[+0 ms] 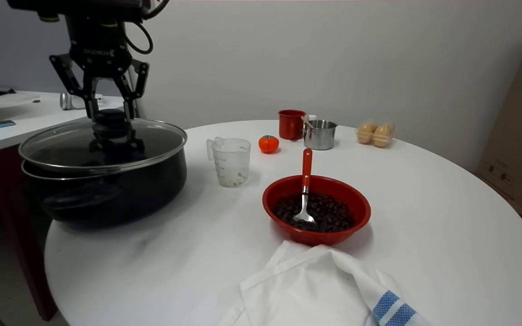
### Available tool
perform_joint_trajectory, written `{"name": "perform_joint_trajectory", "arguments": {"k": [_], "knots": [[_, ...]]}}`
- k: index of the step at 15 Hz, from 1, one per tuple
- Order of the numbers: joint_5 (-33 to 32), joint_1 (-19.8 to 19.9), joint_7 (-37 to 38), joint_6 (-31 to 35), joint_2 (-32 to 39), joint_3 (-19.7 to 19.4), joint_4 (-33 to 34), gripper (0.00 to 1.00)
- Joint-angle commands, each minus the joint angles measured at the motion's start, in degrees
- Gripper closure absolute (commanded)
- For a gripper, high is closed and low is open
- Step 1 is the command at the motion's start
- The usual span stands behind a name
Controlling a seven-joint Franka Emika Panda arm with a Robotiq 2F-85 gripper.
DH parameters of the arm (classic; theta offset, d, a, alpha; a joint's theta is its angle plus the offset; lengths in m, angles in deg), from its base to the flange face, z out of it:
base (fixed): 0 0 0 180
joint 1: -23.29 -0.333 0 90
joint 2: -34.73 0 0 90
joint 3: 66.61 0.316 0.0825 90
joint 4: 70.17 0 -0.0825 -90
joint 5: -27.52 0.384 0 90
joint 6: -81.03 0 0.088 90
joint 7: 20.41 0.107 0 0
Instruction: Pick the lid on the table and put it on the pot
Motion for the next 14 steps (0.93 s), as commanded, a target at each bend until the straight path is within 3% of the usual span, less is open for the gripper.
{"name": "perform_joint_trajectory", "arguments": {"k": [1, 14], "knots": [[-0.32, 0.42, -1.29, 1.43, -0.62, 0.47, -0.88, 0.75], [0.33, -0.09, -1.37, -0.32, -5.74, 1.5, -3.5, 0.75]]}}
